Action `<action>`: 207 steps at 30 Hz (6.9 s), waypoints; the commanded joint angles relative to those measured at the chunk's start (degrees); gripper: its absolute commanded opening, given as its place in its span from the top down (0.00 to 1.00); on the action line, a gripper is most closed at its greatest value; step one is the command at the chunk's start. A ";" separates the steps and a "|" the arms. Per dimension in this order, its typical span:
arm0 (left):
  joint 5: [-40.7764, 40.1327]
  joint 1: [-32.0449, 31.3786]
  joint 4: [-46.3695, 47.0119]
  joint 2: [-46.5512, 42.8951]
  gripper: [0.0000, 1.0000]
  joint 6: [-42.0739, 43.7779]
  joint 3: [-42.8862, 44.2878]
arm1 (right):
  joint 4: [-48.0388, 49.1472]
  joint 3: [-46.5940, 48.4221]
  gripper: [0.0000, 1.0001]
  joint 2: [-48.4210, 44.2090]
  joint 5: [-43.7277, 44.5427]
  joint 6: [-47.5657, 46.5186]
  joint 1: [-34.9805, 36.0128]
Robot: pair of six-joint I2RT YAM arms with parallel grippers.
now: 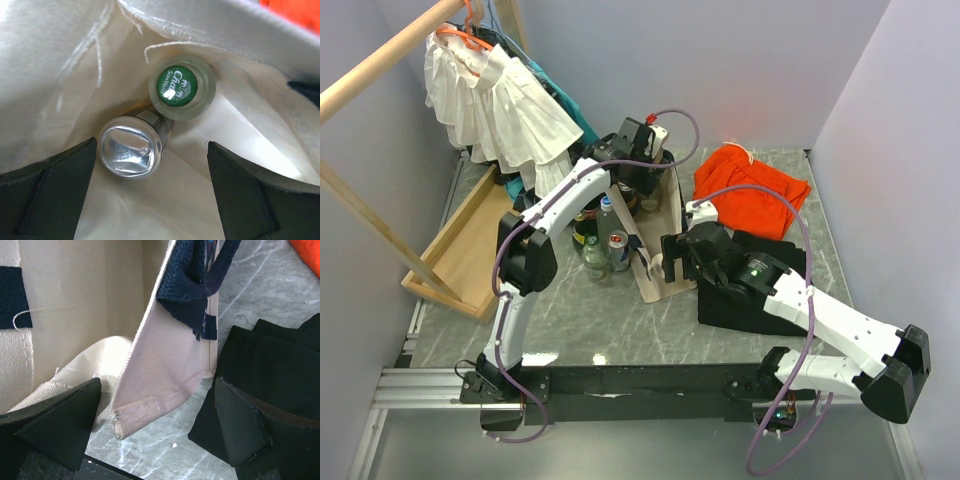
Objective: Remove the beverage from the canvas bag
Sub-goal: Take out the drink from the canvas bag.
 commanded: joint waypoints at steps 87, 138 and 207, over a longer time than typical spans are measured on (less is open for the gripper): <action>2.45 5.37 -1.39 -0.48 0.99 -2.90 -2.93 | -4.94 -1.37 0.00 2.23 1.35 -2.13 0.38; 7.11 4.66 -5.43 -10.76 0.99 0.09 7.97 | -4.41 -1.37 0.00 2.32 1.27 -2.05 0.38; 14.14 4.05 4.41 -30.63 0.99 -5.01 -1.43 | -7.05 0.56 0.00 2.23 2.06 0.24 0.38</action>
